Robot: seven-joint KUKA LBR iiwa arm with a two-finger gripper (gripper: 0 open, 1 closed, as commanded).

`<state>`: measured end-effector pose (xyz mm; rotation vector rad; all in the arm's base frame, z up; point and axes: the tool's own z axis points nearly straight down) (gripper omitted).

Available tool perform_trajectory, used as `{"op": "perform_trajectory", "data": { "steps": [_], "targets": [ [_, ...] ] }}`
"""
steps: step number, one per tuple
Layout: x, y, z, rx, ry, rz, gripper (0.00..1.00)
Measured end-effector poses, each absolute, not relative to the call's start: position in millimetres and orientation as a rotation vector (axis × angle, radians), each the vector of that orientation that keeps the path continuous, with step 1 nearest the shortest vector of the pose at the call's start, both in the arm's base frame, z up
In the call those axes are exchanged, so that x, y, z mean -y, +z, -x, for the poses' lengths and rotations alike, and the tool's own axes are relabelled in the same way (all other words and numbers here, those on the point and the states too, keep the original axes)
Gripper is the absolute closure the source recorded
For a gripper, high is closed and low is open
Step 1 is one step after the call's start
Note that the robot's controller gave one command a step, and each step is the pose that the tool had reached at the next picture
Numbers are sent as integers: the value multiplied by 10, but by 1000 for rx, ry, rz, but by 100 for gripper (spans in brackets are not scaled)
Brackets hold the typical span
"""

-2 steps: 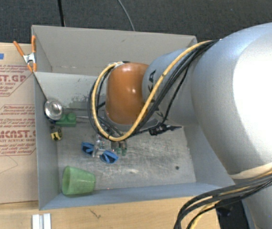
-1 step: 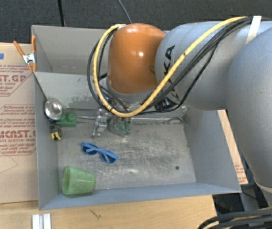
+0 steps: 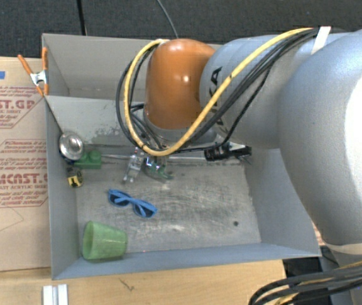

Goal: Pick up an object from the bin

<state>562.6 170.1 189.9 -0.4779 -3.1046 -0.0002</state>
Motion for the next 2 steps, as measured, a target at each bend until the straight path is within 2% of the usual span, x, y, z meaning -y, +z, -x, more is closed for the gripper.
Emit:
{"op": "perform_trajectory", "data": {
  "steps": [1, 2],
  "targets": [
    [-1703, 1907, -5628, 3106, -1, 477, 0],
    [-1582, 787, -4979, 3118, -6, 527, 0]
  ]
}}
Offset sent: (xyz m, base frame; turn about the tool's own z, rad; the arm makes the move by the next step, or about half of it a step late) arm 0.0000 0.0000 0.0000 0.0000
